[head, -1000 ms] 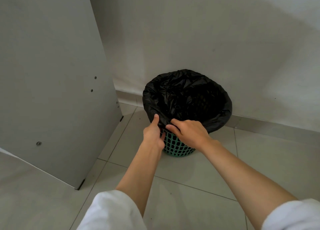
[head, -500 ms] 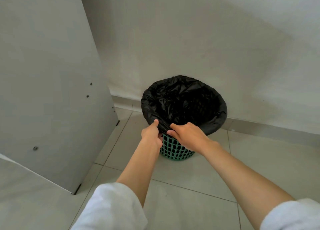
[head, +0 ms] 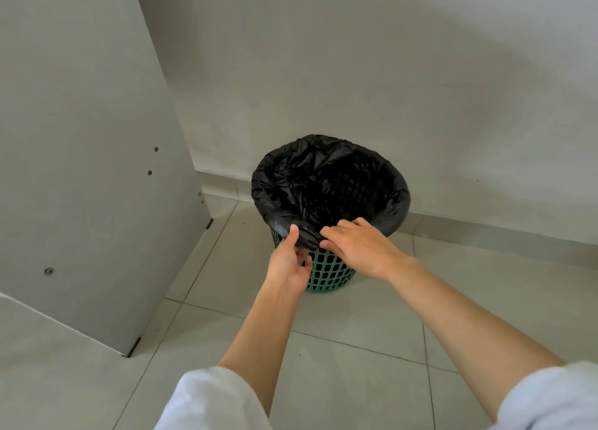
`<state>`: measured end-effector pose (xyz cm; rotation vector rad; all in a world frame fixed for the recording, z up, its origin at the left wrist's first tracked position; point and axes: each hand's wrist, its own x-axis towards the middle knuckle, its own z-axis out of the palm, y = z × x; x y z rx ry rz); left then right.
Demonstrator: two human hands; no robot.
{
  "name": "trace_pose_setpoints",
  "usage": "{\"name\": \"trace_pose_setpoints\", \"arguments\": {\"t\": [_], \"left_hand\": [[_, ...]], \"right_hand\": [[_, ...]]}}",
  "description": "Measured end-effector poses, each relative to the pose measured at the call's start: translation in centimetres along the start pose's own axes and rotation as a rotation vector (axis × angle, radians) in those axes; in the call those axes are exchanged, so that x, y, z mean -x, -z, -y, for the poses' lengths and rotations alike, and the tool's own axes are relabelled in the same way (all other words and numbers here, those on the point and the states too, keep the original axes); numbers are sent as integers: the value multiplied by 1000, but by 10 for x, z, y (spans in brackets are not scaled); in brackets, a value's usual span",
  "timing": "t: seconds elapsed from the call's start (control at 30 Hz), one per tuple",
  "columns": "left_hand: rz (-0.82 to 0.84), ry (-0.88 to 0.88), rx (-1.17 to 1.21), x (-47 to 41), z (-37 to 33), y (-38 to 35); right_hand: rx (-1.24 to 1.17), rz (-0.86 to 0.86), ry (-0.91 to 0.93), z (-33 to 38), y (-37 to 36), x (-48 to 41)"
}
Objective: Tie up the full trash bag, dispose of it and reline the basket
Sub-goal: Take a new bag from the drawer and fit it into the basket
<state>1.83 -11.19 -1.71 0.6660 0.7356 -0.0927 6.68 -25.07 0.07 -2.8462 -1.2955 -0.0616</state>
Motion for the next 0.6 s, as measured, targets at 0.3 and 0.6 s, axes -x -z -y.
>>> {"name": "trace_pose_setpoints", "arguments": {"t": [0.3, 0.6], "left_hand": [[-189, -214, -344, 9, 16, -12], [-194, -464, -1846, 35, -26, -24]], "right_hand": [[-7, -7, -92, -10, -7, 23], [-114, 112, -325, -10, 23, 25]]}}
